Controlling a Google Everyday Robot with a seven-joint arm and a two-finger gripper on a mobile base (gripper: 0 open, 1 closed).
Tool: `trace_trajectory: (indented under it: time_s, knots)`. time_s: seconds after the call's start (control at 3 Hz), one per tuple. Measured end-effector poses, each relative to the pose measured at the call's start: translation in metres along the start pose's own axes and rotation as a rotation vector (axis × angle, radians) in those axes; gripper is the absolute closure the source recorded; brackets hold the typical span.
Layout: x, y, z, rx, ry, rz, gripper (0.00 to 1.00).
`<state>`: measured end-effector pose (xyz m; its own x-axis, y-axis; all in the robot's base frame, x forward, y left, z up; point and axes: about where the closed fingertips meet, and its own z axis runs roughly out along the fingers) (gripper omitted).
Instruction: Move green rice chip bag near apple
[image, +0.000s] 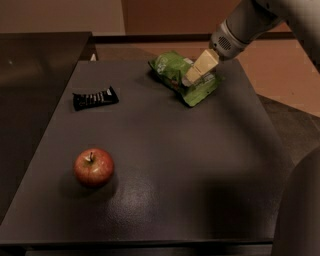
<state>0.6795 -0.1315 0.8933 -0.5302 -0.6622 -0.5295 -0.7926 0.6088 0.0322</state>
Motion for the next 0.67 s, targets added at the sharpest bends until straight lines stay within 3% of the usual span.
trace_trajectory:
  time_s: [0.67]
  knots:
    - [-0.001, -0.010, 0.027, 0.031, 0.014, 0.004, 0.00]
